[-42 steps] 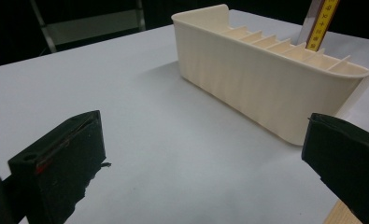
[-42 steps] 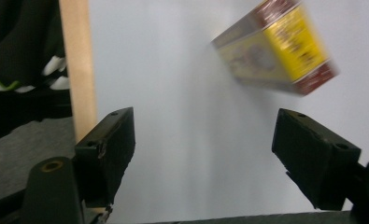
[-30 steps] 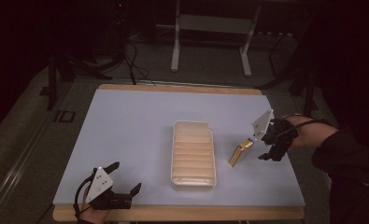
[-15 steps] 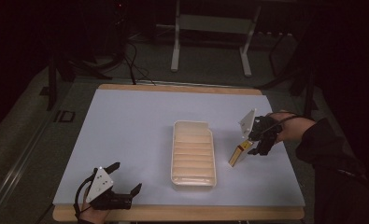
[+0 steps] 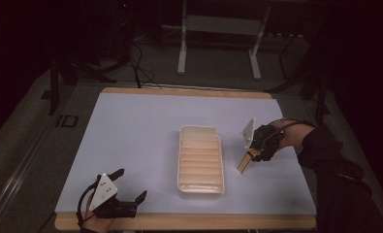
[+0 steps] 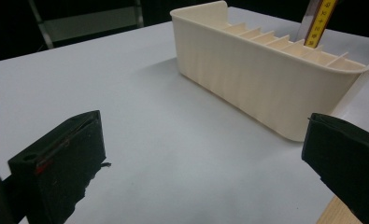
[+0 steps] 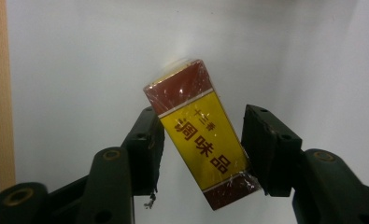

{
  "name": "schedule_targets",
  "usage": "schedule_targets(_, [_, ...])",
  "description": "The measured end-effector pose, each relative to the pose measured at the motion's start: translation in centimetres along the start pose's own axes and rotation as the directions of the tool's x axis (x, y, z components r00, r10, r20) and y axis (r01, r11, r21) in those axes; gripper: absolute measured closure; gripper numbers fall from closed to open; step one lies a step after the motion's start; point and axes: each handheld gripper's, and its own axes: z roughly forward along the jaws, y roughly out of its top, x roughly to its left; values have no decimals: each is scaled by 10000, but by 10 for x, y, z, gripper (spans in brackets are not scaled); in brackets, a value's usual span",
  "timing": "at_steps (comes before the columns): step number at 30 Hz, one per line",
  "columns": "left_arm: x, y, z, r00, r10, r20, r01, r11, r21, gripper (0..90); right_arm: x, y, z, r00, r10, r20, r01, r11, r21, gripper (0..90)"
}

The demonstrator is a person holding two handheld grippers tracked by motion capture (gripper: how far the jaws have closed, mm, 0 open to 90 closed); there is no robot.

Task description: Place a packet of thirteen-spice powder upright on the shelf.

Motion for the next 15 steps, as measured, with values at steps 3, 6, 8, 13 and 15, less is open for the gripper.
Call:
schedule_targets(3, [0, 0, 0, 10000, 19, 9, -19, 10000, 19, 0, 0, 0, 0, 10000, 10, -59, -10, 10000, 46, 592])
schedule_targets(6, [0, 0, 0, 10000, 14, 8, -14, 10000, 12, 0, -2, 1, 0, 9991, 121, -413, -112, 9997, 208, 637])
schedule_targets(8, [0, 0, 0, 10000, 19, 10, -19, 10000, 10, 0, -2, 1, -1, 9977, 266, -617, -251, 9994, 251, 670])
schedule_targets(13, [-1, 0, 0, 10000, 29, 32, -29, 10000, 31, 0, -3, 2, -3, 9966, 554, -604, -527, 9976, 446, 676])
schedule_targets(15, [-1, 0, 0, 10000, 29, 32, -29, 10000, 26, 0, -4, 2, -5, 9962, 609, -630, -583, 9974, 425, 677])
